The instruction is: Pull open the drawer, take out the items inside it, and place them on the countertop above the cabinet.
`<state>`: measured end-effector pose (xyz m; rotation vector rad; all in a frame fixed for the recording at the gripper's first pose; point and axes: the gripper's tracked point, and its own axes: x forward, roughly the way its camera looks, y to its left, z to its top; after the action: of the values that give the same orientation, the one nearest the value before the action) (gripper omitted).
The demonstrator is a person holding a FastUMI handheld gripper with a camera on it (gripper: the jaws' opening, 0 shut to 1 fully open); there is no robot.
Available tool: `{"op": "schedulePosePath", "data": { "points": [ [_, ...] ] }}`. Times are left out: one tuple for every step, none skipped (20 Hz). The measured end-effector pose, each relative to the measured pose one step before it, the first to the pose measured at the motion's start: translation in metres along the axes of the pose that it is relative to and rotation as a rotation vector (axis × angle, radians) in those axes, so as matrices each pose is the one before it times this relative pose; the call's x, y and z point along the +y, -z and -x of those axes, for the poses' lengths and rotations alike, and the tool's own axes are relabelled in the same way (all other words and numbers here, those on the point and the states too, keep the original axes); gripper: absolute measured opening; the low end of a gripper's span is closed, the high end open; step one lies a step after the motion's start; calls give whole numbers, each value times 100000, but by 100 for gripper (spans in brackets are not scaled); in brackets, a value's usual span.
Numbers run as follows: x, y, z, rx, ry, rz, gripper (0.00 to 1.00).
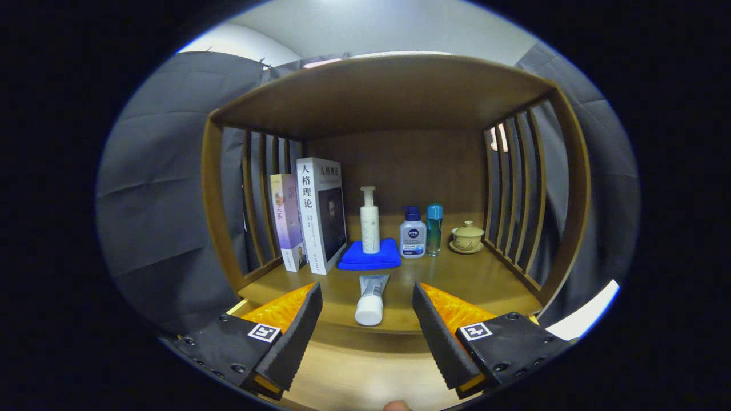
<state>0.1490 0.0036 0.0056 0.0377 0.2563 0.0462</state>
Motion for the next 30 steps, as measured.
{"op": "schedulePosePath", "data": {
  "points": [
    [508,260,1003,-1619,-368,781,98],
    [379,236,1047,-1661,-202,1433,98],
    [347,52,1142,-2506,150,1166,98],
    [582,108,1024,-2562,-452,1162,98],
    [431,57,1133,-2205,-127,963,98],
    [409,40,956,-2130,-113,719,98],
    [472,101,1067,-1503,-537,736,98],
    [292,96,859,-1494,205,320,98],
    [418,122,918,-1310,-212,156,98],
    [523,327,878,-583,-698,58,98],
    [371,252,963,-800,-126,-146,98],
    [337,404,767,-429,-467,-73,98],
    [387,390,778,-241,-287,-27,98],
    [227,566,728,-583,161,252,98],
    [193,508,706,-855,-110,621,98],
    [119,498,564,-1214,476,1016,98],
    [-93,461,616,-761,966,975,98],
    [171,690,595,-302,394,197,98],
    [91,615,594,-249,349,-793,98],
    [147,627,446,386,111,-695,99],
    [42,667,376,567,342,-581,99],
    [27,826,200,1127,119,-69,99],
    [-10,739,304,896,293,81,99],
    [16,790,66,866,174,196,99],
    [44,749,167,799,33,594,99],
    [16,844,144,729,120,196,99],
    [90,616,128,264,-78,-175,99],
    [-27,678,-16,593,196,-76,99],
    [-101,739,80,713,358,-283,99],
    [-83,745,12,947,372,-624,99]
  ]
}}
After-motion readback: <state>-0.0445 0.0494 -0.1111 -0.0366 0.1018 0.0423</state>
